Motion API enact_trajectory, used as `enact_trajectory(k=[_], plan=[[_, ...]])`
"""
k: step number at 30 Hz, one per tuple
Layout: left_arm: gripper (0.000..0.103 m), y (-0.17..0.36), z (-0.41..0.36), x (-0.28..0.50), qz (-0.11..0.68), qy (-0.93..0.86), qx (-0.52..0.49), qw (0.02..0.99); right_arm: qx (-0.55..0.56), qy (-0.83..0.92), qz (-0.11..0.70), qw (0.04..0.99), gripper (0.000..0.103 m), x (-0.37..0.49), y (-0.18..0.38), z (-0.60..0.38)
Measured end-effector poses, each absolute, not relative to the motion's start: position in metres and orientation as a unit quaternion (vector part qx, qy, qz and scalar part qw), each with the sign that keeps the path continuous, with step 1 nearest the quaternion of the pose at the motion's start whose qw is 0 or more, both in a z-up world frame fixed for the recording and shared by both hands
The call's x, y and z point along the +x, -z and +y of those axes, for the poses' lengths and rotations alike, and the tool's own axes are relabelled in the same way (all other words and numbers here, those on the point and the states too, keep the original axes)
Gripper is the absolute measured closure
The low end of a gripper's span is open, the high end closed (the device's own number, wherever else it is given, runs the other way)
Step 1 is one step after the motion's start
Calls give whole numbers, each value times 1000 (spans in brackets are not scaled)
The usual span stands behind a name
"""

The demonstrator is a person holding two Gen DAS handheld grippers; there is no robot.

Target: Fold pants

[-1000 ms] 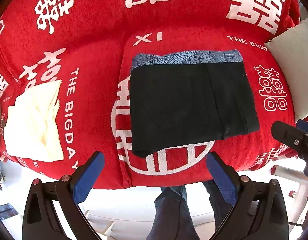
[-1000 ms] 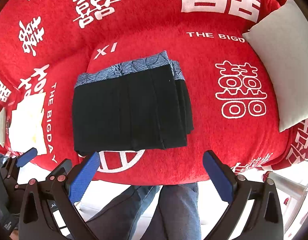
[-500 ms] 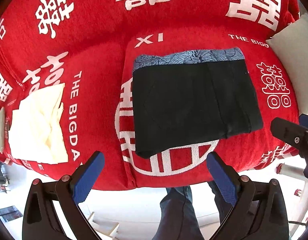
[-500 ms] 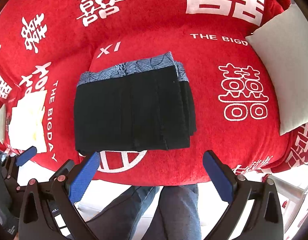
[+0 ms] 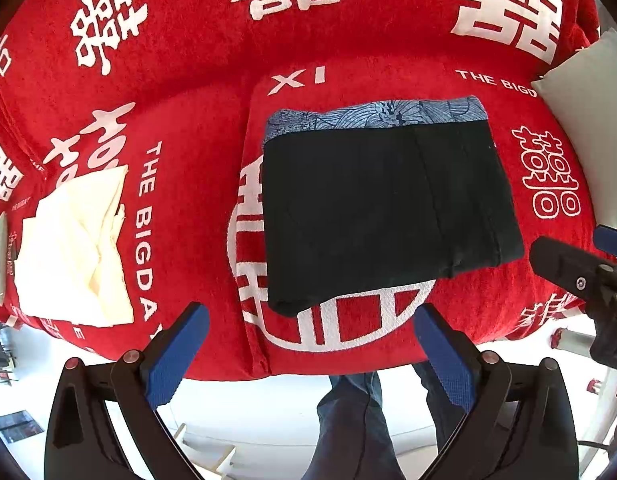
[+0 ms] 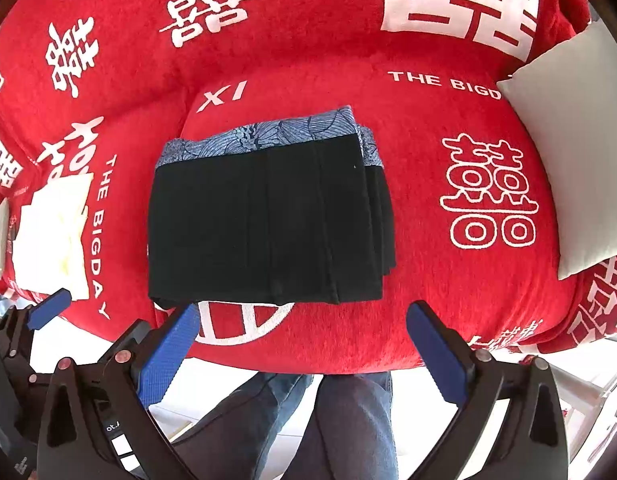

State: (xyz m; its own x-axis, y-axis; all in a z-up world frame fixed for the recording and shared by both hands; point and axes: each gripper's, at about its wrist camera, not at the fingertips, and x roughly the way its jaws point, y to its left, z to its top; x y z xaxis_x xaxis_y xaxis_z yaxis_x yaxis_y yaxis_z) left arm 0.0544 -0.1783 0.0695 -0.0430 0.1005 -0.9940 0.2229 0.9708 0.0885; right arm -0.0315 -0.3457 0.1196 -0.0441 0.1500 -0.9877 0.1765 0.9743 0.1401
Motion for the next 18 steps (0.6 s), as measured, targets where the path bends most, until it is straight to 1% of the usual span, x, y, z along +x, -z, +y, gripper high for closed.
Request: enact_trajectory(k=[18], plan=[[1,-70,-181,57,715,51,112,688,99,6,724,683,0,-28,-119,-340]])
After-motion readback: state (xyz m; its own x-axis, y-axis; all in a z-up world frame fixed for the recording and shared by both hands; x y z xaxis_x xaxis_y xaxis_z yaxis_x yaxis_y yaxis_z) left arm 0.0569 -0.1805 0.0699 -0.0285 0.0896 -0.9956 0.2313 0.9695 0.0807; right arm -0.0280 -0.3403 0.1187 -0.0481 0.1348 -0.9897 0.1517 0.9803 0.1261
